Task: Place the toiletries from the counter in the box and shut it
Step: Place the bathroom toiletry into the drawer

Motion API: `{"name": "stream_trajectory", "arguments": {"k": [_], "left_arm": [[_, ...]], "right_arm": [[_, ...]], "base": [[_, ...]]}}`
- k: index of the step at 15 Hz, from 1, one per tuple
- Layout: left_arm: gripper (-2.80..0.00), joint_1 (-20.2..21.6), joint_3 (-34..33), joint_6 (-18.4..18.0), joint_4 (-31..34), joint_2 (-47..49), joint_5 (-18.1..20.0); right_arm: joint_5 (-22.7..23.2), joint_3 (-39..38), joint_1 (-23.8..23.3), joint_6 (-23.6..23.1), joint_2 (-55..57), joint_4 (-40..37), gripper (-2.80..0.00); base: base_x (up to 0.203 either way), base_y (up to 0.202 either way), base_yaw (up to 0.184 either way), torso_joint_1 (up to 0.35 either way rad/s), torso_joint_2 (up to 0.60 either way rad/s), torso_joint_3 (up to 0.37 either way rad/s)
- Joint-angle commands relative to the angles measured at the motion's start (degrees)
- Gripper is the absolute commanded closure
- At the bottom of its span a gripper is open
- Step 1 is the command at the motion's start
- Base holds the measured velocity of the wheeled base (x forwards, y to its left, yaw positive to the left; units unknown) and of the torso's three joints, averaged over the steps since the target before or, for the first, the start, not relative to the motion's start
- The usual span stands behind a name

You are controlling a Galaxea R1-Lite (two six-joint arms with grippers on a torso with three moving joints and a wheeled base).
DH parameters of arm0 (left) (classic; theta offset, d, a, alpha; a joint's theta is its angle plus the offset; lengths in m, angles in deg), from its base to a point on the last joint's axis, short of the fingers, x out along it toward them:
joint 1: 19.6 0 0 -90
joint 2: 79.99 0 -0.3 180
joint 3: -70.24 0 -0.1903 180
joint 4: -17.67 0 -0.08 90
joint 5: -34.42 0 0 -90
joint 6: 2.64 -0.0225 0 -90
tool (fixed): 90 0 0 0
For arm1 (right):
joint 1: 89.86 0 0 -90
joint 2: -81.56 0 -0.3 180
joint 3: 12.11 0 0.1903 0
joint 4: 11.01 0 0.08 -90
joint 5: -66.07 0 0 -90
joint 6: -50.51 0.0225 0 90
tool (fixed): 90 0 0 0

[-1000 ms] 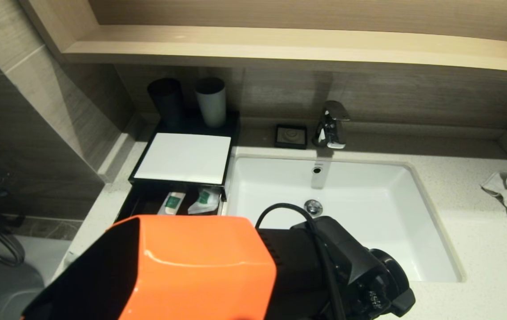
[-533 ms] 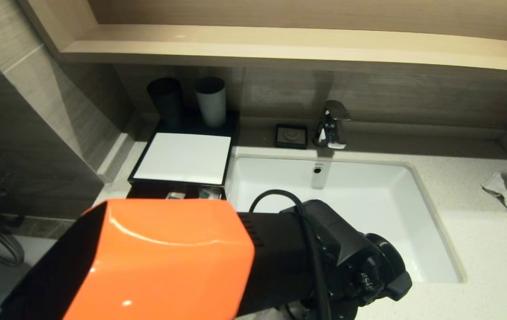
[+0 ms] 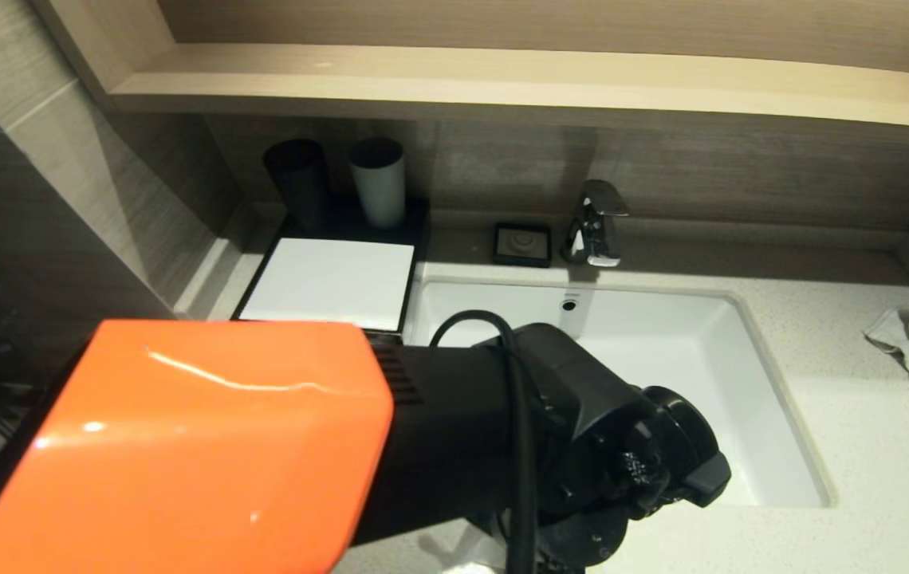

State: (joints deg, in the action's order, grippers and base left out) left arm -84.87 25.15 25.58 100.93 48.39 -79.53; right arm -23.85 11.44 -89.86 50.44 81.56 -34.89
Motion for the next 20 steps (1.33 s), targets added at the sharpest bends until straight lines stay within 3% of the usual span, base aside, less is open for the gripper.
{"name": "stream_trajectory", "arguments": {"k": [1,20], "left_arm": [[0.0,0.7,0.0,0.2,0.3,-0.6,-0.1],[0.0,6.5,0.0,0.3,-2.7,-5.5,-3.3]], "right_arm": [[0.0,0.0,0.0,0.0,0.0,0.0,0.0],[0.0,0.0,0.0,0.0,0.0,0.0,0.0]], "base": [[0.0,0.0,0.0,0.0,0.0,0.0],[0.0,0.0,0.0,0.0,0.0,0.0]]}}
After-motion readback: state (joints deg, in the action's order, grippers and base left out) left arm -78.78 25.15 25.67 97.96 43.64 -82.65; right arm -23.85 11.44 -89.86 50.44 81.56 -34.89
